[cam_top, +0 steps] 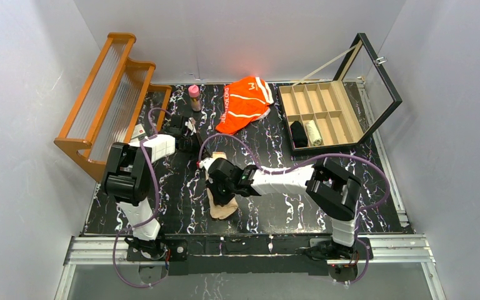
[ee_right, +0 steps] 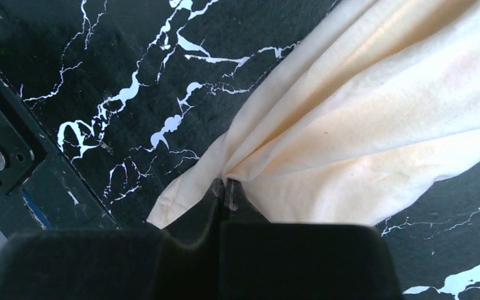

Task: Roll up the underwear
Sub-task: Fold the underwear at the center of the board.

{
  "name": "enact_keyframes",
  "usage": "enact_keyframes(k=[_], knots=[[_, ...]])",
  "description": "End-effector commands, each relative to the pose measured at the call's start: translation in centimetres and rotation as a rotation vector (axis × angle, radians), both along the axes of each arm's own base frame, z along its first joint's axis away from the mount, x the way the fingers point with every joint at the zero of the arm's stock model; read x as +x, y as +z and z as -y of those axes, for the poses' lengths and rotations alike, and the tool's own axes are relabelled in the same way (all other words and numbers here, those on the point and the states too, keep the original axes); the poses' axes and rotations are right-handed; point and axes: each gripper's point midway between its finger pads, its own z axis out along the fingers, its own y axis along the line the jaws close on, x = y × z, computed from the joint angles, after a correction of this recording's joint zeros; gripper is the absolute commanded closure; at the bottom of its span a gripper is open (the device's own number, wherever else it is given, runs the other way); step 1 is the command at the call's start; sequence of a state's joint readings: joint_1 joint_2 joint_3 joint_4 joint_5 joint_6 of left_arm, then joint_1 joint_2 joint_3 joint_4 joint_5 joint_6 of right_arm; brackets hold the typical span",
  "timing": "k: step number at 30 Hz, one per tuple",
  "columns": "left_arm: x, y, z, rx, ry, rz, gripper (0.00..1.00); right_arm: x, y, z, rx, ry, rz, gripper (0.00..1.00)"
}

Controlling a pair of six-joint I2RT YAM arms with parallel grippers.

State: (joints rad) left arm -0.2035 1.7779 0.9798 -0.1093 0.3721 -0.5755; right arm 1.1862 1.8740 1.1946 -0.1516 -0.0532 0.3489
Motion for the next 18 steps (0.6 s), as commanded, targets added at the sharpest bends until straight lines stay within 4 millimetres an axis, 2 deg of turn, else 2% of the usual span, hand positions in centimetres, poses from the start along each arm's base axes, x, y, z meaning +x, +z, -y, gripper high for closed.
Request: enact_keyframes(k=[1, 4, 6, 7, 12, 18], knots=[[0.6, 0.0, -1.6, 0.078, -0.003, 0.013, 0.83, -0.7, 0.5, -0.7, 0.006, -0.005, -0.047, 0.98], [0.8, 1.0, -2.5, 0.102, 0.044, 0.023, 0.69, -0.8, 0.4, -0.9, 0.015, -0.010, -0.064, 0.97], [1.2, 1.6, -3.2, 0.111, 0.082, 0.037, 0.52, -0.8, 0.6, -1.0, 0.035, -0.021, -0.075, 0.95], [1.2, 1.6, -3.5, 0.116, 0.096, 0.034, 0.50, -0.8, 0.8, -1.0, 0.048, -0.024, -0.081, 0.95], [1.6, 3.2, -4.4, 0.087, 0.162, 0.050, 0.47, -0.5, 0.7, -0.5, 0.085, -0.061, -0.122, 0.95], [0.8, 5.9, -2.3, -0.057, 0.136, 0.074, 0.45, -0.6, 0.7, -0.4, 0.116, -0.072, -0.149, 0.94]])
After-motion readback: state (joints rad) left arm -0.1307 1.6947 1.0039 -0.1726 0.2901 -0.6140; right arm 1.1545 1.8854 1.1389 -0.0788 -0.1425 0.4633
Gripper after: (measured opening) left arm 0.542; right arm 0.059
